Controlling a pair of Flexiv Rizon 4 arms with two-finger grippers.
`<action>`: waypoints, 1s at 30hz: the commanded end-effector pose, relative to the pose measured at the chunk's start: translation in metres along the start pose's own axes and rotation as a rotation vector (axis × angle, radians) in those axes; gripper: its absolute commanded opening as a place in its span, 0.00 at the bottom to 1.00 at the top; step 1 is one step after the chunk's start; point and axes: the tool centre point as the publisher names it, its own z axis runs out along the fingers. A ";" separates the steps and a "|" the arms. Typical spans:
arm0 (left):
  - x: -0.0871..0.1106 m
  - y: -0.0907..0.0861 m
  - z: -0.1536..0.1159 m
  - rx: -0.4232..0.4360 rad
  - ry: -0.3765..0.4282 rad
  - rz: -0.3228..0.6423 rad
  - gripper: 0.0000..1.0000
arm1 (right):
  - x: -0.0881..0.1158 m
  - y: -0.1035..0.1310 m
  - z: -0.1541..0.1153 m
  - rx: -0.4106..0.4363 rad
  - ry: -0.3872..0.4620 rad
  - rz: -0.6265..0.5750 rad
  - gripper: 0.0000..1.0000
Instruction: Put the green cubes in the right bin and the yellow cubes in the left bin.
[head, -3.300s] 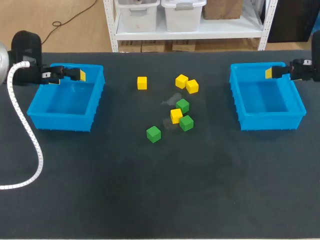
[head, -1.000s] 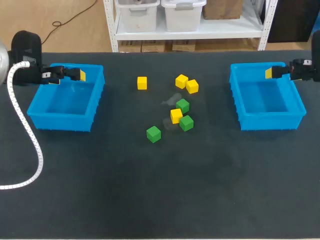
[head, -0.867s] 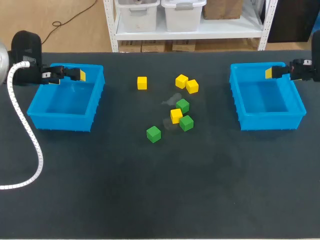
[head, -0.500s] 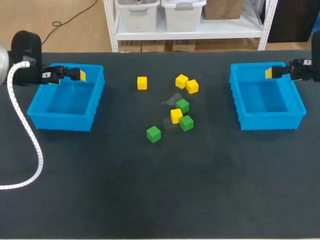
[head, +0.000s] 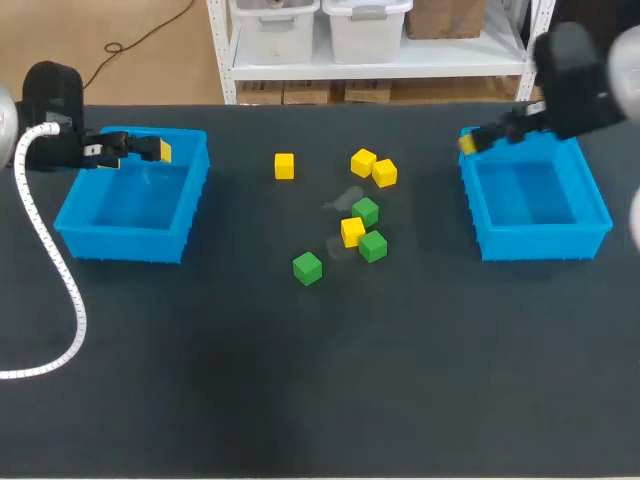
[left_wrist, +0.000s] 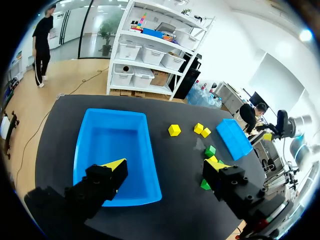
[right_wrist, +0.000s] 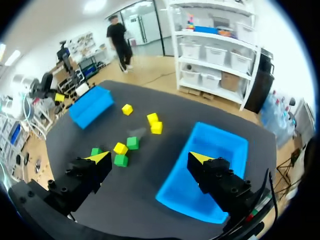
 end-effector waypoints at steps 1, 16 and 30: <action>0.001 0.002 0.000 0.010 -0.007 0.002 1.00 | 0.002 0.023 0.028 0.038 0.027 -0.016 1.00; 0.001 0.002 0.000 0.010 -0.007 0.002 1.00 | 0.032 0.068 0.087 0.068 0.184 -0.105 1.00; 0.001 0.002 0.000 0.010 -0.007 0.002 1.00 | 0.045 0.071 0.127 0.115 0.275 -0.142 1.00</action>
